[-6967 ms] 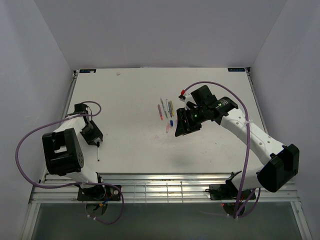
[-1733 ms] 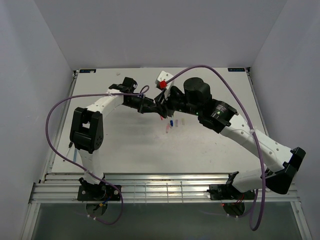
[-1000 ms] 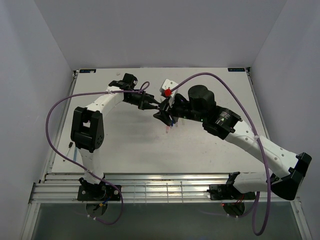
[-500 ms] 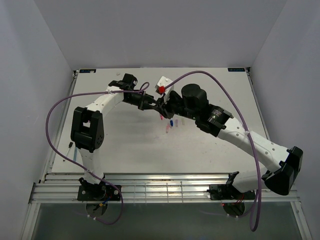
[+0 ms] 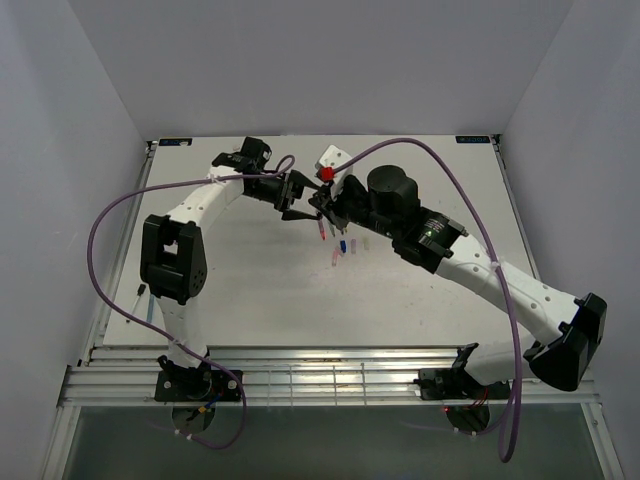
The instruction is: Open the pen caps
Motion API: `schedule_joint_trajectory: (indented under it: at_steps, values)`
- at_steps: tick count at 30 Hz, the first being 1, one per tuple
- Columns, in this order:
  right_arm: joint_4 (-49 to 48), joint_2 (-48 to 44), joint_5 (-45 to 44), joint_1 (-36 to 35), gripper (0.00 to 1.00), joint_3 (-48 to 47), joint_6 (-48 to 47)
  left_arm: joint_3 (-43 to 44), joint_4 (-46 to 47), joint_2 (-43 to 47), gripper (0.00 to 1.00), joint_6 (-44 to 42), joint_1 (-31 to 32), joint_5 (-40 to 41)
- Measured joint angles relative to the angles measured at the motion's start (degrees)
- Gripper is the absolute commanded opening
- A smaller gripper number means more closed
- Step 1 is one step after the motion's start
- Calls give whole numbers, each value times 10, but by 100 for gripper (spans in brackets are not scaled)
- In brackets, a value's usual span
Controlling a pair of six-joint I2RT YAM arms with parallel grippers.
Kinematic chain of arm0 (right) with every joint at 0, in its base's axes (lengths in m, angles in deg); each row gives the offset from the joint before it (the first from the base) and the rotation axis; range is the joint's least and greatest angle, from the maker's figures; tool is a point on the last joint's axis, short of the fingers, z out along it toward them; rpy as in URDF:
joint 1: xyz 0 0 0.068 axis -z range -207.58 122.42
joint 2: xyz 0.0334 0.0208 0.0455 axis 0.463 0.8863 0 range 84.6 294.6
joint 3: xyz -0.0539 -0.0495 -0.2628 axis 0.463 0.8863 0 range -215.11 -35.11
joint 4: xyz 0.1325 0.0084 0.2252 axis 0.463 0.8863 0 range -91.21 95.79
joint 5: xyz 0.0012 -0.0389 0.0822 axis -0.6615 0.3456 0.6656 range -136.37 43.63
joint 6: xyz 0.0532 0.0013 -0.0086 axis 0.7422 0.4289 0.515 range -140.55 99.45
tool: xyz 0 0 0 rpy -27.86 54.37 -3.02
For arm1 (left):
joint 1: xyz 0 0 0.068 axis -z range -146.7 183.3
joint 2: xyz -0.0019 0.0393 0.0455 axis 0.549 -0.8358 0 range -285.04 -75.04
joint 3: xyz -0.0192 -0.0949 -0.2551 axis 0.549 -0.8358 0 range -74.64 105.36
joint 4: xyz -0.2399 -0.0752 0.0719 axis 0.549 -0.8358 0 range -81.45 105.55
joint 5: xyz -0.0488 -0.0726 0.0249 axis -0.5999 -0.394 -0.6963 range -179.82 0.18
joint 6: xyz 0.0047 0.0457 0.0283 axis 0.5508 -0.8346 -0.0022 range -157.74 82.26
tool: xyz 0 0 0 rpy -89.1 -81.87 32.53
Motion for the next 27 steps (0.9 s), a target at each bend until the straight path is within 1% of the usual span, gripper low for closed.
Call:
schedule_joint_trajectory:
  at_steps: [5, 8, 12, 14, 16, 17, 18, 20, 23, 25, 27]
  values:
    - [-6, -6, -10, 1, 8, 1, 6, 27, 0, 2, 70, 0, -23, 29]
    - [15, -10, -15, -1, 8, -1, 37, 28, -2, 4, 71, -17, -54, 85]
    - [76, -8, -40, -5, 8, -25, 85, 30, -9, 5, 71, -63, -99, 203]
    - [107, -8, -53, -2, 8, -42, 119, 33, -12, 10, 71, -92, -109, 268]
    - [136, -9, -43, 17, 8, -56, 164, 33, -12, 23, 72, -124, -108, 340]
    - [150, -11, -27, 35, 8, -61, 190, 30, -5, 36, 72, -141, -106, 371]
    - [160, -13, -3, 61, 8, -61, 215, 21, 7, 56, 77, -161, -103, 402]
    - [186, -14, 56, 127, 8, -61, 267, -14, 49, 114, 78, -202, -97, 449]
    - [226, -4, 123, 202, 8, -65, 316, -71, 108, 211, 79, -268, -91, 472]
    - [263, 16, 171, 220, 8, -83, 336, -107, 155, 274, 79, -316, -83, 474]
    - [290, 43, 215, 221, 8, -109, 350, -154, 209, 334, 79, -365, -63, 475]
